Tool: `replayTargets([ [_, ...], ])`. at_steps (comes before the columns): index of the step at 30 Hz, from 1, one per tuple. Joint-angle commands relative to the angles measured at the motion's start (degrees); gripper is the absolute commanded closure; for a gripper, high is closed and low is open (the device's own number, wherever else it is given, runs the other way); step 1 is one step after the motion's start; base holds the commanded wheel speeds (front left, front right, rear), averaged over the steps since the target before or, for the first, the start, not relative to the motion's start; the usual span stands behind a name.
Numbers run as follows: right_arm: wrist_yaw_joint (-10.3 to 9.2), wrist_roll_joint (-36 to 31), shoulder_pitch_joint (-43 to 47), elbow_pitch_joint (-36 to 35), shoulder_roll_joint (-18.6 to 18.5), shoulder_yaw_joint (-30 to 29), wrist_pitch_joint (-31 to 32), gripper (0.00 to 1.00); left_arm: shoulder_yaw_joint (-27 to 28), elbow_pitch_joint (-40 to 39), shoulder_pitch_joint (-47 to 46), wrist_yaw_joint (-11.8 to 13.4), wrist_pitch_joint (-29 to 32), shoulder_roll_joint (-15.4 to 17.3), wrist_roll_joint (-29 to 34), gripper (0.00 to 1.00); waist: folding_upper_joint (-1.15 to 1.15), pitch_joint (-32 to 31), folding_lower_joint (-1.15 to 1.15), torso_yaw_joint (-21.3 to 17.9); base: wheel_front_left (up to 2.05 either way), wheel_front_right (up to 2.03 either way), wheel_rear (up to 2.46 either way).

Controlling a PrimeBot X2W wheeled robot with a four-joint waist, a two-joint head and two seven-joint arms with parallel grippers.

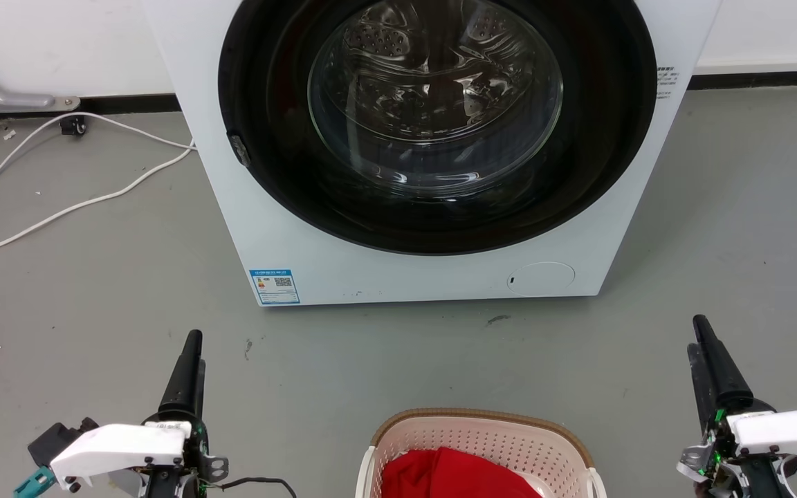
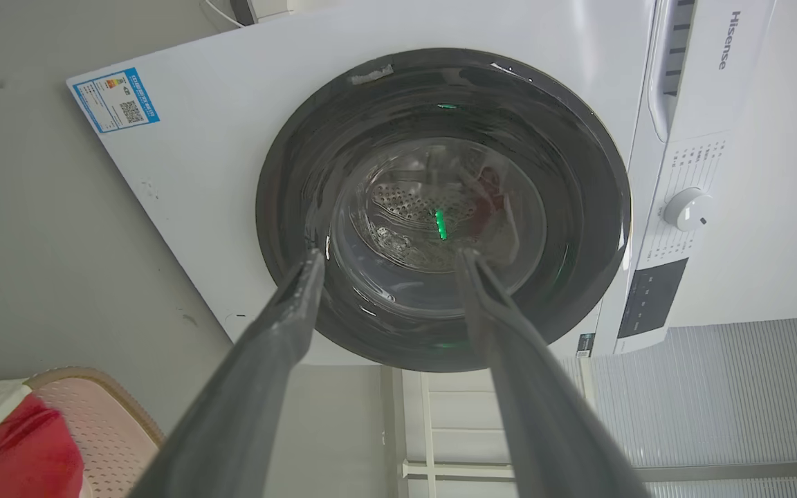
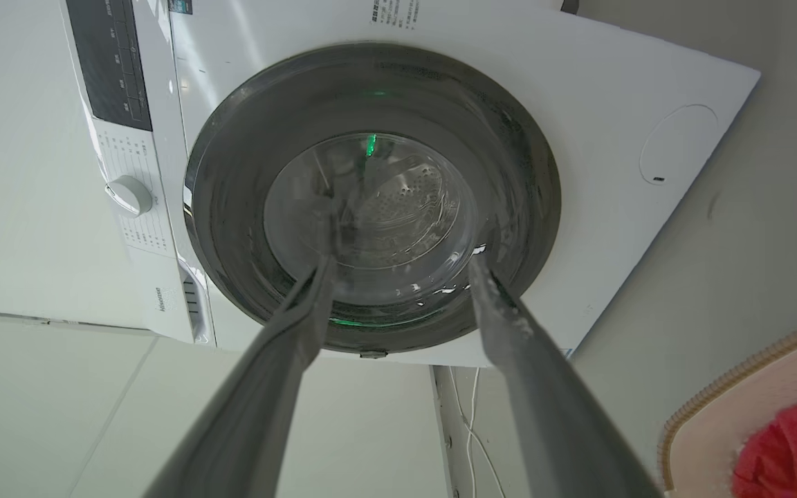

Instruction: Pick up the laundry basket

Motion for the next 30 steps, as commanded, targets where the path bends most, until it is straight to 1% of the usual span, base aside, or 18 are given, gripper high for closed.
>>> replayTargets([
  [1,0.01,-2.7,-0.7,-1.8,-0.1,0.1,-0.6,0.00,-0.2,-1.7,-0.8,0.3,-0.6,0.2,2.6,0.00,0.00,0.0,0.00,0.0,0.00,0.00,0.00],
  [10,0.01,-16.1,0.1,-5.7,-0.1,1.4,-2.9,0.00,-2.7,-4.4,-0.2,3.1,-2.9,0.2,14.8,0.00,0.00,0.1,0.00,0.0,0.00,0.00,0.00],
  [19,0.01,-28.9,1.2,-7.6,-0.1,3.1,-4.9,0.00,-5.1,-4.8,0.1,5.8,-4.9,0.2,25.8,0.00,0.00,0.1,0.00,0.1,0.00,0.00,0.00],
  [20,0.01,-28.9,1.2,-7.6,-0.1,3.1,-4.9,0.00,-5.1,-4.8,0.1,5.8,-4.9,0.2,25.8,0.00,0.00,0.1,0.00,0.1,0.00,0.00,0.00],
  [24,0.01,-33.3,1.6,-8.2,-0.1,3.6,-5.7,0.00,-5.8,-4.9,0.3,6.4,-5.8,0.3,29.6,0.00,0.00,0.1,0.00,0.1,0.00,0.00,0.00],
  [30,0.01,-38.6,2.1,-9.4,-0.1,3.9,-6.9,0.00,-6.8,-5.8,0.6,6.7,-7.0,0.3,34.5,0.00,0.00,0.1,0.00,0.1,0.00,0.00,0.00],
])
